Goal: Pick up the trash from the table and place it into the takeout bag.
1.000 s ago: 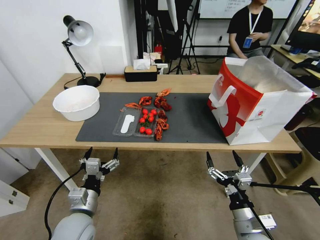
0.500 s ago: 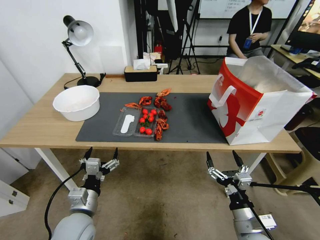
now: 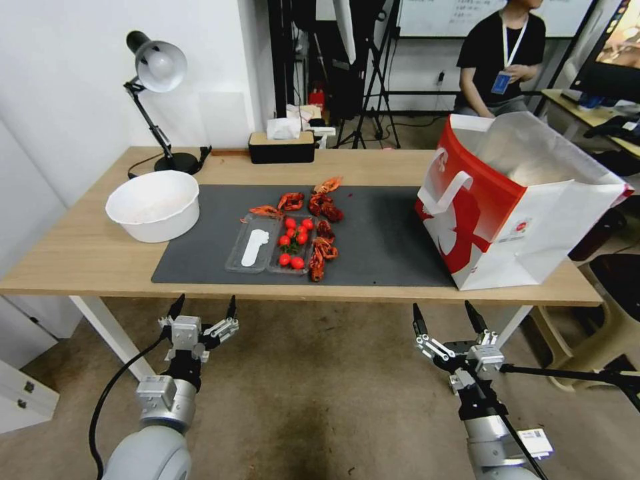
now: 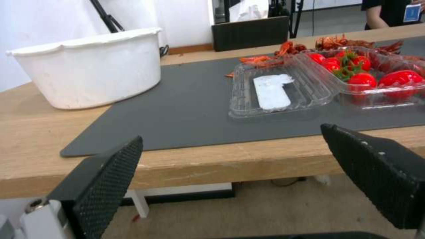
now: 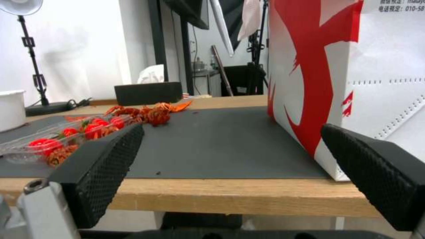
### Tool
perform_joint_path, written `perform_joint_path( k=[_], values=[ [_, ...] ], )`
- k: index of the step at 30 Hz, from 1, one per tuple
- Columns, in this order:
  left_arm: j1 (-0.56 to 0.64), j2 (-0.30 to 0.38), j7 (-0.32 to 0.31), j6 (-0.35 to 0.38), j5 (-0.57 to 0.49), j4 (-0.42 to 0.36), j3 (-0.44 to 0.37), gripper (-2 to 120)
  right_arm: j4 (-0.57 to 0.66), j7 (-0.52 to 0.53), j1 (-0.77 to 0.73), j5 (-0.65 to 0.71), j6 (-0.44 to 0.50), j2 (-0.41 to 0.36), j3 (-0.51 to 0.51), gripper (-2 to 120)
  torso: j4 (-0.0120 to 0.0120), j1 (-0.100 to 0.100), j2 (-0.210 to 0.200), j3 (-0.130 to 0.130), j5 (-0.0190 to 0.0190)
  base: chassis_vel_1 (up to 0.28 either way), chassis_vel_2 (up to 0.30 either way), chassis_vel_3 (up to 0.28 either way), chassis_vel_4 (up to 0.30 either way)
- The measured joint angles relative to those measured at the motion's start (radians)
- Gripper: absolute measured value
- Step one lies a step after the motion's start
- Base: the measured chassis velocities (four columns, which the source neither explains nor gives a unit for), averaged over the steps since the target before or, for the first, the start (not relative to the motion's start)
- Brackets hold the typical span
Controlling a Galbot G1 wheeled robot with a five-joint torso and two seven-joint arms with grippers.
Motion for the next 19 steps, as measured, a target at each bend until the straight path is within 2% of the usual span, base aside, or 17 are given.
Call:
perform_joint_path(
  k=[19],
  values=[
    [0.0,0.0,0.0,0.0,0.0,0.0,0.0,100,0.0,0.0,0.0,0.0,0.0,0.0,0.0,100,0.0,0.0,0.0,0.0,0.0,0.0,0.0,0.0,0.0]
  ],
)
